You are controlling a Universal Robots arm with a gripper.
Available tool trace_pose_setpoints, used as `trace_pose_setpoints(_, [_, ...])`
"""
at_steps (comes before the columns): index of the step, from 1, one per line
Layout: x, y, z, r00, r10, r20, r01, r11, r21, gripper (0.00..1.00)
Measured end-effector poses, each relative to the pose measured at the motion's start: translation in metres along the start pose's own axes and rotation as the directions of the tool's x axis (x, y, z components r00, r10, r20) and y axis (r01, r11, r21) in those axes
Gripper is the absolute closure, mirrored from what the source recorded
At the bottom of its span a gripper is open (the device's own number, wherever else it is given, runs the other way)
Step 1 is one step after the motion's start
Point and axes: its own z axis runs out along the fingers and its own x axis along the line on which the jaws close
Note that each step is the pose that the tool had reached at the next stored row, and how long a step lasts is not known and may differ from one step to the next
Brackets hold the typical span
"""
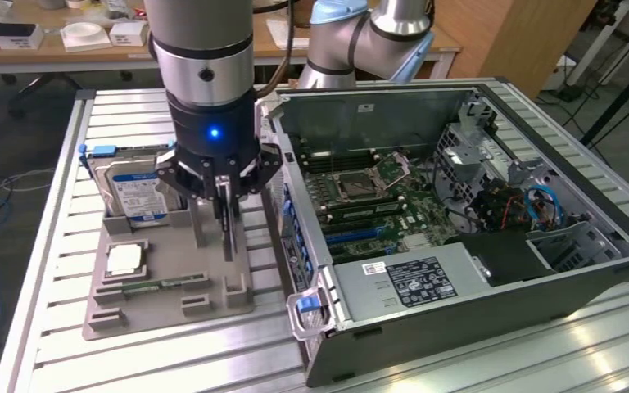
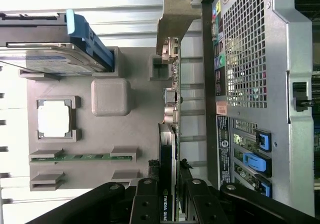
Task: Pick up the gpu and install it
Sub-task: 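Pick up the gpu and move the gpu toward the slot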
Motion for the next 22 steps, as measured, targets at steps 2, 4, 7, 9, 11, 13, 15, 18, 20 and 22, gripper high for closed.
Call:
trace_pose_setpoints(2, [0.000, 0.0001, -0.0026, 1.0000, 0.000, -0.0001, 0.000, 1.0000, 0.0001, 0.74])
trace_pose_setpoints(4, [0.000, 0.0002, -0.0050, 1.0000, 0.000, 0.0000, 0.000, 1.0000, 0.0000, 0.74])
trace_pose_setpoints(7, [0.000, 0.0004, -0.0091, 1.0000, 0.000, -0.0001, 0.000, 1.0000, 0.0001, 0.74])
trace_pose_setpoints(9, [0.000, 0.0005, -0.0122, 1.0000, 0.000, -0.0001, 0.000, 1.0000, 0.0001, 0.74])
trace_pose_setpoints(11, [0.000, 0.0007, -0.0153, 1.0000, 0.000, -0.0001, 0.000, 1.0000, 0.0000, 0.74])
trace_pose_setpoints(13, [0.000, 0.0008, -0.0184, 1.0000, 0.000, 0.0000, 0.000, 1.0000, 0.0000, 0.74])
trace_pose_setpoints(15, [-0.001, 0.0009, -0.0213, 1.0000, 0.000, -0.0001, 0.000, 1.0000, 0.0001, 0.74])
trace_pose_setpoints(18, [-0.001, 0.0011, -0.0252, 1.0000, 0.000, -0.0001, 0.000, 1.0000, 0.0001, 0.74])
trace_pose_setpoints(20, [-0.001, 0.0012, -0.0275, 1.0000, 0.000, 0.0000, 0.000, 1.0000, 0.0000, 0.74])
trace_pose_setpoints(22, [-0.001, 0.0013, -0.0298, 1.0000, 0.000, -0.0001, 0.000, 1.0000, 0.0001, 0.74])
